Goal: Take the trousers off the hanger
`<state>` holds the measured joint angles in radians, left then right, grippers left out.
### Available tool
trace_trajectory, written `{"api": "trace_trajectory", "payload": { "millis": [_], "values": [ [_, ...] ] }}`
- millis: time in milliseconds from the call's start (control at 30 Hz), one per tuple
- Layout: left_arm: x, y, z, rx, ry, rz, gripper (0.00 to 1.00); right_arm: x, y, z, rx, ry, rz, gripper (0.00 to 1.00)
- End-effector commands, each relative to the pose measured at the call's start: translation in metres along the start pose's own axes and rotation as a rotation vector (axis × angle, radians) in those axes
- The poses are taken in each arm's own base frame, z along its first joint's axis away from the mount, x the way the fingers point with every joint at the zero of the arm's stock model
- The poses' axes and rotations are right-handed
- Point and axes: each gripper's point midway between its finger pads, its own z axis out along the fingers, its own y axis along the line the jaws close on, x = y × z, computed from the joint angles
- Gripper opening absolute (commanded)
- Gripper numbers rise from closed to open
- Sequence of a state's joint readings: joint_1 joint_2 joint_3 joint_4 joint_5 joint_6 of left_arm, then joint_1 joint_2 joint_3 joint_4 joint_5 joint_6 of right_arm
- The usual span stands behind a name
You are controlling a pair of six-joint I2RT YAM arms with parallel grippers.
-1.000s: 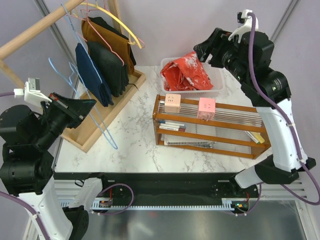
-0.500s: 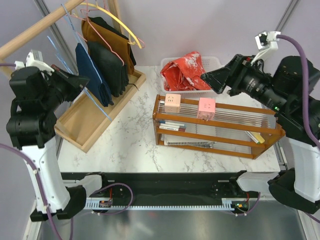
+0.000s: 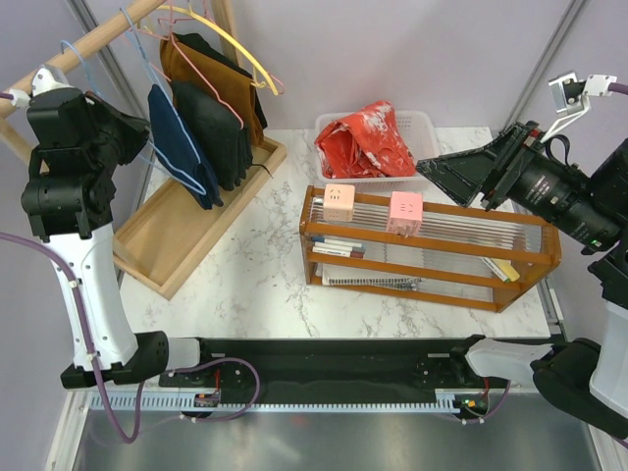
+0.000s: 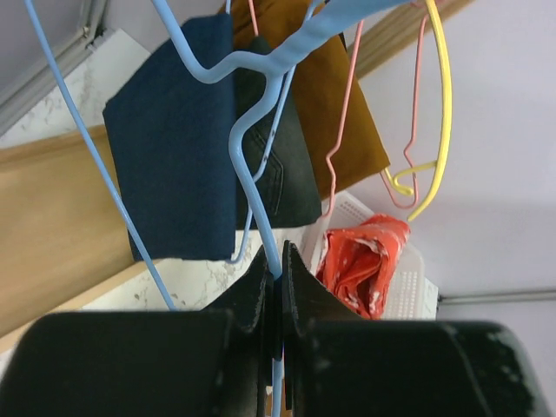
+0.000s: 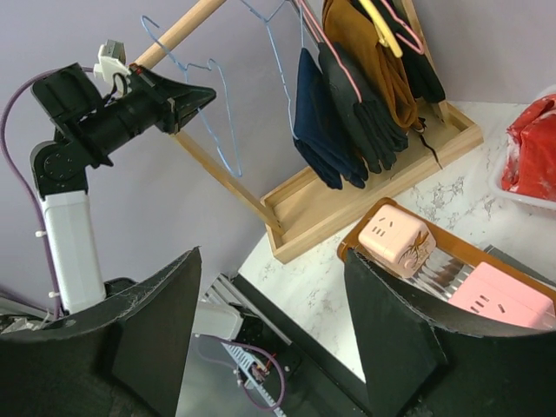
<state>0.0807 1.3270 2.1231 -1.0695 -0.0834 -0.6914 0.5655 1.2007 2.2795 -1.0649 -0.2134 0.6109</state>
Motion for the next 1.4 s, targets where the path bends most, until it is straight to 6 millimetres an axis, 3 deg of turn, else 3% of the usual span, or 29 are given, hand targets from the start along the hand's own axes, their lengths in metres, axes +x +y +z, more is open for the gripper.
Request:
{"api": "trace_trajectory", "payload": {
  "millis": [0,200,467,600,800,1100,1267,1300,1333,1367],
  "values": [
    [-0.035,-0.005,0.002,-0.013,-0.144,0.038,0.02,0.0,0.009,0.0,-0.034,0.019,0.025,0.74],
    [-0.039,0.004,0.017,-0.077,-0.164,-0.01,0.02,-0.001,0.018,0.0,-0.08,0.028,0.02,0.74],
    [-0.058,0.001,0.032,-0.111,-0.223,-0.033,0.02,0.001,0.021,0.002,-0.099,0.039,0.025,0.74],
    [-0.06,0.014,0.045,-0.177,-0.237,-0.034,0.02,0.001,0.022,0.003,-0.103,0.044,0.026,0.74],
    [-0.043,0.056,0.062,-0.367,-0.207,-0.038,0.02,0.002,0.021,0.003,-0.101,0.042,0.023,0.74],
    [-0.012,0.089,0.056,-0.455,-0.157,-0.053,0.02,0.005,0.017,0.011,-0.095,0.055,0.035,0.73],
    [-0.002,0.095,0.053,-0.452,-0.138,-0.022,0.02,0.006,0.016,0.012,-0.092,0.051,0.037,0.73],
    [0.003,0.093,0.056,-0.428,-0.123,-0.018,0.03,0.006,0.015,0.012,-0.088,0.052,0.037,0.73],
    [0.002,0.089,0.05,-0.402,-0.124,-0.017,0.11,0.009,0.012,0.013,-0.08,0.06,0.04,0.73],
    [0.003,0.086,0.05,-0.382,-0.115,-0.007,0.39,0.011,0.011,0.013,-0.076,0.063,0.041,0.73]
  ]
}}
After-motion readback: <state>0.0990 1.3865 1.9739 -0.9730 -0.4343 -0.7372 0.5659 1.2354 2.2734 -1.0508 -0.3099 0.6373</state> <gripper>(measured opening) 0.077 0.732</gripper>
